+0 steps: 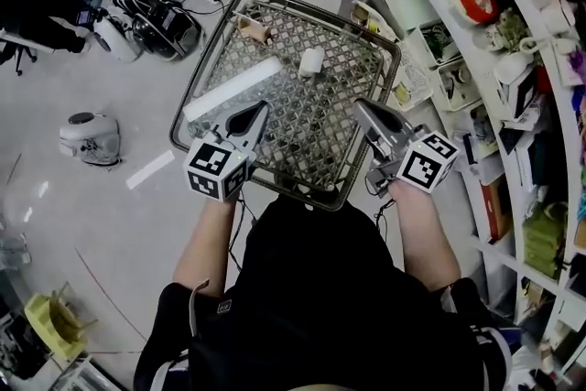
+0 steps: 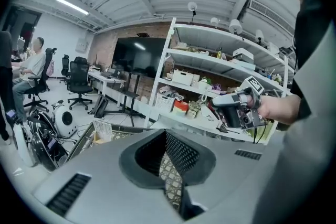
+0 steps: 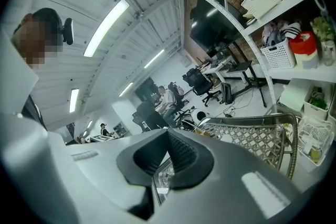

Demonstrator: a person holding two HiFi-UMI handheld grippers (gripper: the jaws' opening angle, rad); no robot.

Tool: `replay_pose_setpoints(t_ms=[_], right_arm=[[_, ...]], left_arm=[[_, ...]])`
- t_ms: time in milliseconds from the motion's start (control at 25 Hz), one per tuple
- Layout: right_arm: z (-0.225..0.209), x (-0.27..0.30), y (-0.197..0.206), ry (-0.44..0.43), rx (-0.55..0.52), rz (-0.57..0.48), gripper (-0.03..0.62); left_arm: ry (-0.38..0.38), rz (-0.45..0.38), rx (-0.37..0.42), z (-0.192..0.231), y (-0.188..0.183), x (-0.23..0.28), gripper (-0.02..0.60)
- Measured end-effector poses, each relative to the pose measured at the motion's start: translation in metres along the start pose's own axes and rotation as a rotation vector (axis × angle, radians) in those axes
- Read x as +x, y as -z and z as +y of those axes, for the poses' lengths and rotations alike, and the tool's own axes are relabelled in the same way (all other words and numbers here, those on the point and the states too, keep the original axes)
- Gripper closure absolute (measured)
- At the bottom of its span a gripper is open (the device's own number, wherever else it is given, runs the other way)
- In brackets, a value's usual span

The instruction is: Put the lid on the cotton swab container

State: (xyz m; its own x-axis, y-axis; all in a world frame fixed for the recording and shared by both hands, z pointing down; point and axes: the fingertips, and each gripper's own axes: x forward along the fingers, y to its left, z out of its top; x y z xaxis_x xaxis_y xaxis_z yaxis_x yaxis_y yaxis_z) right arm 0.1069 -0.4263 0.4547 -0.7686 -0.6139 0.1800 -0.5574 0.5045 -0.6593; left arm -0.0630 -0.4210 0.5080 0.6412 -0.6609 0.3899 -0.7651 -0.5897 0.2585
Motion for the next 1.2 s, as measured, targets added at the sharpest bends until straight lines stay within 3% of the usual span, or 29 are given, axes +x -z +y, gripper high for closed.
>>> replay_pose_setpoints(t_ms=[400, 880, 1200], right_arm=[[-0.064, 0.026, 0.012, 0.000, 0.059, 0.063, 0.583], [-0.127, 0.064, 0.038, 0.020, 0.076, 0.165, 0.583], [-0.151, 0.087, 0.056, 0.025, 0.099, 0.209, 0.583]], left_arm=[[-0.042, 0.076, -0.021, 0.025, 0.015, 0.048, 0.577], [-0.077, 0.111, -0.032, 0.066, 0.052, 0.109, 0.577], [0.024, 0.187, -0.030, 0.076, 0.090, 0.162, 0.571]])
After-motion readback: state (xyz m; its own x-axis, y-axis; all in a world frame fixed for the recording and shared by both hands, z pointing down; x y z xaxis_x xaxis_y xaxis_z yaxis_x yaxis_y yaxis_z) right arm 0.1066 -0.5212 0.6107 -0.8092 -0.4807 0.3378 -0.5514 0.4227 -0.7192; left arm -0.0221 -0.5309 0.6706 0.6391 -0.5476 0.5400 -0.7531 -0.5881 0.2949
